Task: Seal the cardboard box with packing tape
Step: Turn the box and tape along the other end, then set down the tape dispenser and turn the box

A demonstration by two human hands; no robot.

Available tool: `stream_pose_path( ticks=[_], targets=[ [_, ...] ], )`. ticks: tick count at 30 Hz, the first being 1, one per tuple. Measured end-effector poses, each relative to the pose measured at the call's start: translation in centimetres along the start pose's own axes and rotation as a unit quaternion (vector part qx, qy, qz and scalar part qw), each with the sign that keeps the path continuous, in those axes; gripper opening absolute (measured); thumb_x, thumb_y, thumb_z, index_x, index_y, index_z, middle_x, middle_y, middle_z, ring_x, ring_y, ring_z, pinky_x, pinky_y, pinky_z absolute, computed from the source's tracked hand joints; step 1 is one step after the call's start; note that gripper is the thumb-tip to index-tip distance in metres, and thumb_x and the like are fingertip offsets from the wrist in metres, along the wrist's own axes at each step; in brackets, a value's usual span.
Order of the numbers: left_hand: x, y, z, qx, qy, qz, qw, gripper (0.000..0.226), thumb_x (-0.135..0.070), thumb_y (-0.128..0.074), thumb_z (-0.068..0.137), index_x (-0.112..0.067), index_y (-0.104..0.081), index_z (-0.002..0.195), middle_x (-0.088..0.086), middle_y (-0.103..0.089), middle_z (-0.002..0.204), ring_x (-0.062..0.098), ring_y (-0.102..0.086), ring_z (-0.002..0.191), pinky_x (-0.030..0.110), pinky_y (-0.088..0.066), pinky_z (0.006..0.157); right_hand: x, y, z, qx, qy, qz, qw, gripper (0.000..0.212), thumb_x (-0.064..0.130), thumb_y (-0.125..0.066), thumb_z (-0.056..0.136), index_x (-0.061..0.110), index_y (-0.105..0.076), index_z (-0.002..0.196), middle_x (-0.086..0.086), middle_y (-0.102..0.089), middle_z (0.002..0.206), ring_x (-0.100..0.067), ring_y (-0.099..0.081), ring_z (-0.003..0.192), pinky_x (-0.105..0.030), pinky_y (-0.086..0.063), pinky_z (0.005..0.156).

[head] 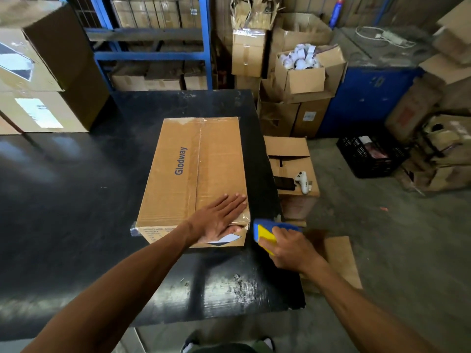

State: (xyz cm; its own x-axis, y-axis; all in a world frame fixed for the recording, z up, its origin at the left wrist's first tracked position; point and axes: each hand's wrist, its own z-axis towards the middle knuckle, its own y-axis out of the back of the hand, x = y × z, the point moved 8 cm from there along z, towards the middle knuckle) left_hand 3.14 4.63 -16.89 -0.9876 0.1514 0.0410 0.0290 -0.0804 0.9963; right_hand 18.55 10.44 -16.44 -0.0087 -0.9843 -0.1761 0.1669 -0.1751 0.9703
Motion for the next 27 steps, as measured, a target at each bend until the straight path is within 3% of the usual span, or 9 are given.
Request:
stream_pose_path(
  ticks=[3,6,10,13,16,19,21,24,27],
  targets=[
    [-0.3,0.8,1.0,-0.002,0.049,-0.008,0.999,0.075,-0.059,-0.026,0.1,-0.005,-0.029,0.153,0.017,-0.031,0.159,0.032,-0.026,0.148,0.049,-0.021,0.121,0.0,-0.8,1.0,0.037,-0.103,0.046,0.993,0.045,0.037,-0.076,0.054,0.032,-0.074,0.099,-0.012,-0.061,0.08,-0.031,-0.062,0.054,-0.031,-0.047,0.042],
    [-1.4,1.2,2.5,-0.012,0.121,-0.025,0.992,0.073,-0.059,-0.032,0.098,-0.016,-0.023,0.157,0.02,-0.04,0.148,0.037,-0.036,0.135,0.054,-0.026,0.115,-3.3,-0.2,0.9,0.077,-0.283,0.109,0.95,0.048,0.044,-0.064,0.071,0.045,-0.065,0.118,-0.013,-0.063,0.106,-0.036,-0.068,0.081,-0.037,-0.053,0.063],
    [-1.8,0.6,3.3,-0.038,0.081,0.026,0.996,0.052,-0.05,-0.041,0.098,-0.036,-0.039,0.148,0.027,-0.046,0.14,0.041,-0.038,0.126,0.061,-0.036,0.107,-5.8,-1.5,-1.9,0.077,-0.462,0.282,0.837,0.046,0.052,-0.065,0.072,0.049,-0.065,0.118,-0.002,-0.071,0.113,-0.028,-0.066,0.102,-0.033,-0.051,0.078],
    [-2.1,-0.2,3.3,-0.024,0.052,0.01,0.998,0.033,-0.046,-0.037,0.099,-0.031,-0.061,0.116,0.023,-0.046,0.146,0.042,-0.039,0.138,0.067,-0.026,0.112,-5.8,-3.6,-3.9,0.034,-0.56,0.423,0.712,0.042,0.049,-0.074,0.066,0.045,-0.072,0.108,0.008,-0.074,0.111,-0.017,-0.067,0.1,-0.031,-0.052,0.087],
    [-2.6,0.1,3.4,-0.026,0.045,0.002,0.999,0.035,-0.044,-0.035,0.098,-0.026,-0.064,0.105,0.02,-0.051,0.144,0.042,-0.041,0.138,0.069,-0.03,0.107,-5.1,-5.6,-4.9,0.003,-0.606,0.495,0.623,0.043,0.052,-0.076,0.066,0.043,-0.073,0.107,0.013,-0.074,0.107,-0.013,-0.066,0.099,-0.036,-0.052,0.093],
    [-2.2,0.7,3.2,-0.043,0.068,-0.026,0.996,0.038,-0.048,-0.032,0.101,-0.028,-0.063,0.114,0.016,-0.043,0.152,0.036,-0.031,0.145,0.065,-0.022,0.114,-4.4,-7.2,-5.2,-0.055,-0.63,0.556,0.539,0.034,0.037,-0.077,0.074,0.037,-0.075,0.108,0.011,-0.074,0.105,-0.011,-0.066,0.097,-0.033,-0.053,0.092],
    [-1.6,0.6,3.2,-0.029,0.112,-0.047,0.992,0.05,-0.055,-0.028,0.102,-0.031,-0.046,0.142,0.015,-0.022,0.163,0.032,-0.015,0.151,0.059,-0.011,0.12,-3.8,-8.2,-5.6,-0.086,-0.646,0.575,0.495,0.034,0.033,-0.076,0.075,0.036,-0.074,0.109,0.008,-0.075,0.102,-0.012,-0.066,0.095,-0.031,-0.053,0.087],
    [-0.3,0.1,3.2,-0.001,0.216,-0.09,0.972,0.09,-0.068,-0.025,0.095,-0.011,0.004,0.158,0.024,0.01,0.163,0.036,0.011,0.151,0.051,0.004,0.122,-2.7,-9.8,-6.2,-0.092,-0.668,0.565,0.475,0.035,0.035,-0.073,0.08,0.036,-0.071,0.115,-0.002,-0.074,0.102,-0.019,-0.066,0.094,-0.031,-0.052,0.084],
    [0.4,-0.6,3.2,0.037,0.261,-0.086,0.961,0.103,-0.074,-0.017,0.091,0.003,0.008,0.154,0.027,0.016,0.161,0.037,0.017,0.149,0.05,0.005,0.123,-1.8,-10.5,-6.8,-0.089,-0.669,0.528,0.516,0.033,0.035,-0.067,0.09,0.027,-0.069,0.122,-0.01,-0.071,0.117,-0.023,-0.063,0.106,-0.027,-0.046,0.088]
  ],
)
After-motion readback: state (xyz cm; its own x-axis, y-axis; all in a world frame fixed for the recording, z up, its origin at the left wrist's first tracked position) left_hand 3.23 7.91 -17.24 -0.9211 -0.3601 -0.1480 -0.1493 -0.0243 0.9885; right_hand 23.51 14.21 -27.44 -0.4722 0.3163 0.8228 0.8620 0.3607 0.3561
